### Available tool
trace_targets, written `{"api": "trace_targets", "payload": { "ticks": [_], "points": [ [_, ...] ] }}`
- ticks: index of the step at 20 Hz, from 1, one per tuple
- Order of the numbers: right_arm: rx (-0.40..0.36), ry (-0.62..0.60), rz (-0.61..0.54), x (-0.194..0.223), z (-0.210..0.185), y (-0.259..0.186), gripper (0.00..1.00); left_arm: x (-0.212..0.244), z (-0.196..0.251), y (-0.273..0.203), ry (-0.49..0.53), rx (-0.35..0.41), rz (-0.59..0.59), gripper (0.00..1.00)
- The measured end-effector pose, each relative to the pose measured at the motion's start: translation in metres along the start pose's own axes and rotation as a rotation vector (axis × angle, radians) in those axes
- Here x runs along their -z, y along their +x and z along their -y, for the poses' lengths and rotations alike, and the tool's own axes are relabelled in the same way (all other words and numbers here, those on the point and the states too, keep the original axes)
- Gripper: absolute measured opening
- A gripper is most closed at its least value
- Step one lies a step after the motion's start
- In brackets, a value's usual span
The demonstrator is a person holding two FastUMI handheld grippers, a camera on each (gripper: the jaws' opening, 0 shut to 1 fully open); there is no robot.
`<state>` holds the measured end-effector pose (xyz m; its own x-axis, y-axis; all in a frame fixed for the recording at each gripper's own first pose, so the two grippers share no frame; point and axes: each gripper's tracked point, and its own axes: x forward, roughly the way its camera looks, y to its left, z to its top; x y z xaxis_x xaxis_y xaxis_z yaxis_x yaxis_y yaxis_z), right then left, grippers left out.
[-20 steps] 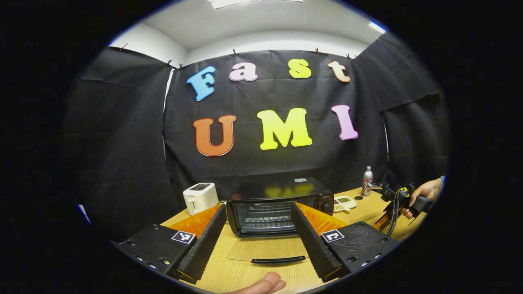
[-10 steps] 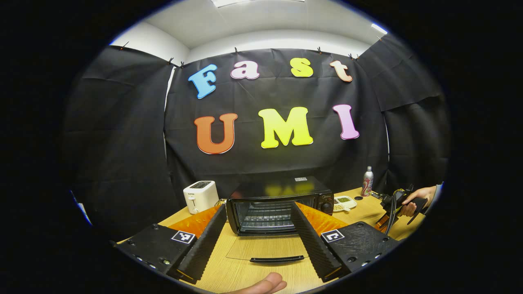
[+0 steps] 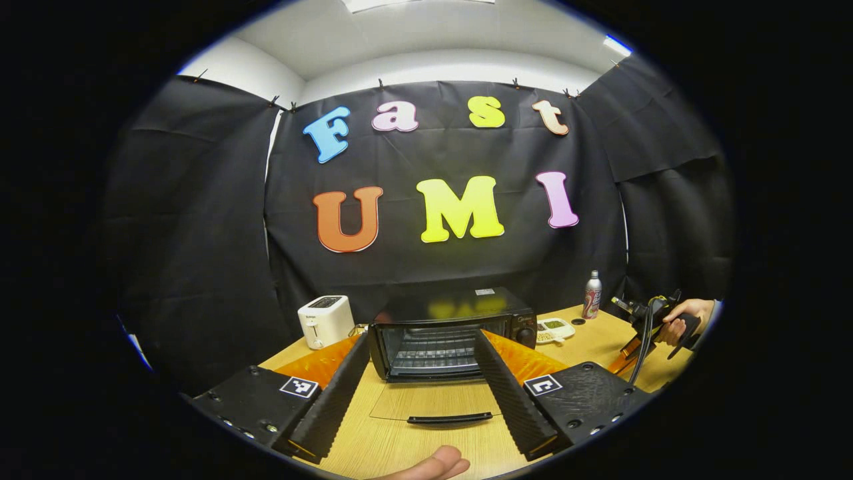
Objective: Open the electric oven with the left hand, put the food in, and close the electric oven.
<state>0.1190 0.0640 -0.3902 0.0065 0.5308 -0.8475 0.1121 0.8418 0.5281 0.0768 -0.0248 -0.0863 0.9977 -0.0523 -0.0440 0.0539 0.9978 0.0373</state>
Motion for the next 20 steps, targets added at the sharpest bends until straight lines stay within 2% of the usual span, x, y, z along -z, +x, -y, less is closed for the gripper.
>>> {"api": "trace_targets", "payload": {
  "ticks": [1, 5, 8, 11, 20],
  "points": [
    [-0.008, 0.001, 0.008, 0.002, -0.004, -0.005, 0.02, 0.002, -0.003, -0.002, -0.002, 0.0, -0.002, 0.96],
    [-0.022, -0.026, 0.057, 0.01, -0.031, -0.029, 0.04, 0.006, -0.017, -0.012, -0.016, -0.005, -0.01, 0.96],
    [-0.049, -0.029, 0.076, 0.017, -0.057, -0.034, 0.02, 0.014, -0.037, -0.018, -0.014, -0.033, -0.021, 0.96],
    [-0.08, -0.021, 0.085, 0.024, -0.084, -0.033, 0.04, 0.021, -0.054, -0.027, -0.004, -0.054, -0.031, 0.96],
    [-0.142, 0.047, 0.092, 0.046, -0.184, 0.028, 0.02, 0.025, -0.1, -0.062, -0.024, -0.09, -0.006, 0.96]
  ]
}}
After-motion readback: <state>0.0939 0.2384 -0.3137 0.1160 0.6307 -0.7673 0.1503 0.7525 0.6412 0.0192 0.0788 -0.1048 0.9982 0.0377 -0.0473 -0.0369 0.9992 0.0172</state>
